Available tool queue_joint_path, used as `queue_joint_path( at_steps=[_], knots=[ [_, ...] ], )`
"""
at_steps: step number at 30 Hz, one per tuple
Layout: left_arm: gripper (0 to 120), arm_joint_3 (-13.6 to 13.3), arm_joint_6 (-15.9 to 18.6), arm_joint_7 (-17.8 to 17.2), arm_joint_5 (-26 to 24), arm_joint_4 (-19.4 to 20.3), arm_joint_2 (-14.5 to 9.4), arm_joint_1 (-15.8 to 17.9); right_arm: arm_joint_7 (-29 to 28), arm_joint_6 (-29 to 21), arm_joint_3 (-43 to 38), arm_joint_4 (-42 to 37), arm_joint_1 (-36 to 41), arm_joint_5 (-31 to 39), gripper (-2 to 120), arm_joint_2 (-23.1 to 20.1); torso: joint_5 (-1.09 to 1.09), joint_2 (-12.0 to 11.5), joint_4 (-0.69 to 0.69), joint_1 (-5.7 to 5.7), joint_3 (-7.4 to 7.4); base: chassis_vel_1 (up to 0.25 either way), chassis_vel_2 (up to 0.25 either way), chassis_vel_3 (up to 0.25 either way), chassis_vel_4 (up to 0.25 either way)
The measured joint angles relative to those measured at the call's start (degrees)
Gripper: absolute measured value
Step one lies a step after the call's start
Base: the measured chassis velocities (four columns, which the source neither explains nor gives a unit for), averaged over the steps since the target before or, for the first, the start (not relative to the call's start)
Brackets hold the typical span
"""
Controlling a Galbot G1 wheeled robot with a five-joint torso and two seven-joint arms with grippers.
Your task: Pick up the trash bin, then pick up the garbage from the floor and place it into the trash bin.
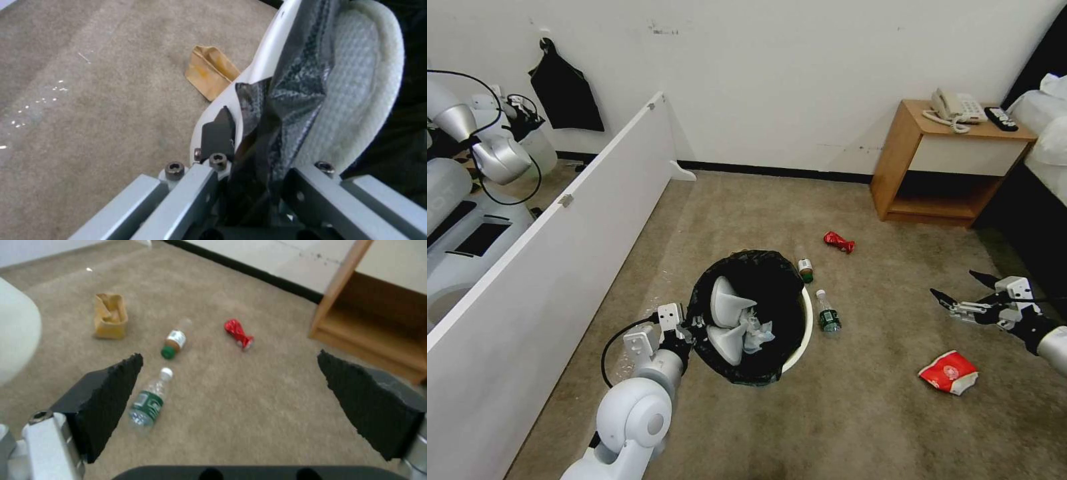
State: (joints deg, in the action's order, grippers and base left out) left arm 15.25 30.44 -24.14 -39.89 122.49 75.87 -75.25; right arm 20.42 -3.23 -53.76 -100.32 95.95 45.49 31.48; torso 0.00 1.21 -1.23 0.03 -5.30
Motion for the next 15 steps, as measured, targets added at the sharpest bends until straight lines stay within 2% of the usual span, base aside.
queue_joint_path(
  at_steps=[3, 8, 10, 15],
  knots=[
    [1, -0.7, -0.2, 0.0, -0.5, -0.2, -0.1, 0.3, 0.0, -0.3, 0.3, 1.1, -0.4, -0.7, 100, 0.2, 0.00, 0.0, 0.00, 0.00, 0.01, 0.000, 0.000, 0.000, 0.000],
    [1, -1.2, -0.4, -0.3, -1.8, 0.0, -1.7, 0.3, -1.0, -1.5, 0.8, 2.2, -0.5, -0.8, 100, -0.1, 0.00, 0.0, 0.00, 0.00, 0.01, 0.000, 0.000, 0.000, 0.000],
    [1, -1.0, -0.6, -0.5, -3.0, 0.8, -3.4, -0.2, -1.9, -2.3, 1.5, 3.5, -0.2, -0.9, 100, -1.3, -0.01, 0.0, 0.01, 0.00, 0.02, 0.000, 0.000, 0.000, 0.000],
    [1, -0.9, -0.8, -0.5, -3.4, 1.8, -4.0, -1.6, -4.2, -3.7, 4.0, 4.3, -0.2, 0.7, 100, -2.4, -0.02, 0.0, 0.01, -0.01, 0.02, 0.000, 0.000, 0.000, 0.000]
  ],
)
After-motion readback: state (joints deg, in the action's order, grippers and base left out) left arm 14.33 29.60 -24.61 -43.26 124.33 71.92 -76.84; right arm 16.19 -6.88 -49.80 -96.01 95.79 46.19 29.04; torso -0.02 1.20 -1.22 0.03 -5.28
